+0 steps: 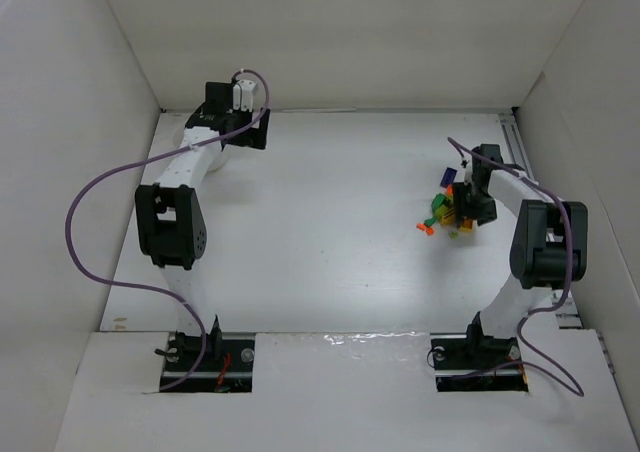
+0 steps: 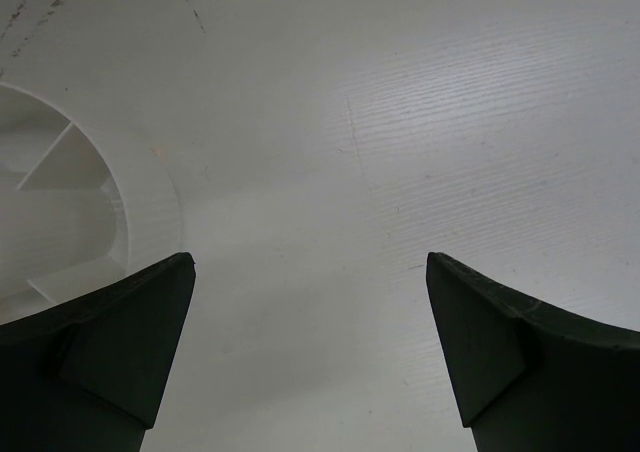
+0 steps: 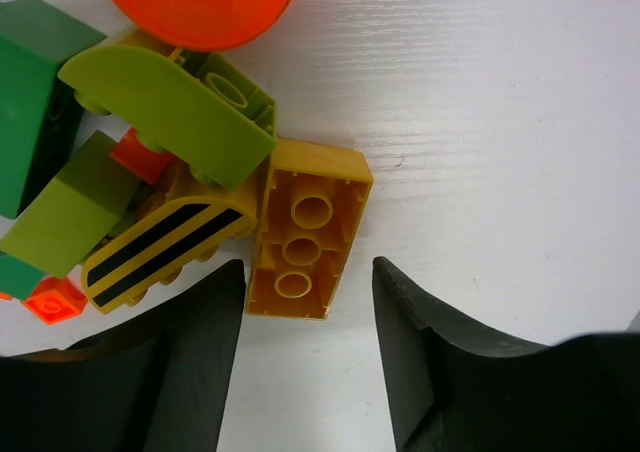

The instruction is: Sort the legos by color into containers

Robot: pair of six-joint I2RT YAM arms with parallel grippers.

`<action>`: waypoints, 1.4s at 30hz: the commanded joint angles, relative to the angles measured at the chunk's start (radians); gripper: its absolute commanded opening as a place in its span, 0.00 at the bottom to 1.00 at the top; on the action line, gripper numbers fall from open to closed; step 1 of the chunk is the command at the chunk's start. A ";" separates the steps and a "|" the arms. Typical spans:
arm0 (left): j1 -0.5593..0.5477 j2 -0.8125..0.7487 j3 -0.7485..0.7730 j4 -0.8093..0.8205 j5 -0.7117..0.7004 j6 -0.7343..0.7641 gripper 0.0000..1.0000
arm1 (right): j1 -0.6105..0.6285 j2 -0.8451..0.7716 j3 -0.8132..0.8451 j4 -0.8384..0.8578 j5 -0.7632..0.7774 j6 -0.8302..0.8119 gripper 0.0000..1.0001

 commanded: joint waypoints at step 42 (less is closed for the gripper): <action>-0.044 -0.087 0.092 0.069 0.870 -0.274 0.90 | 0.462 -0.080 0.393 0.203 -0.513 -0.093 0.12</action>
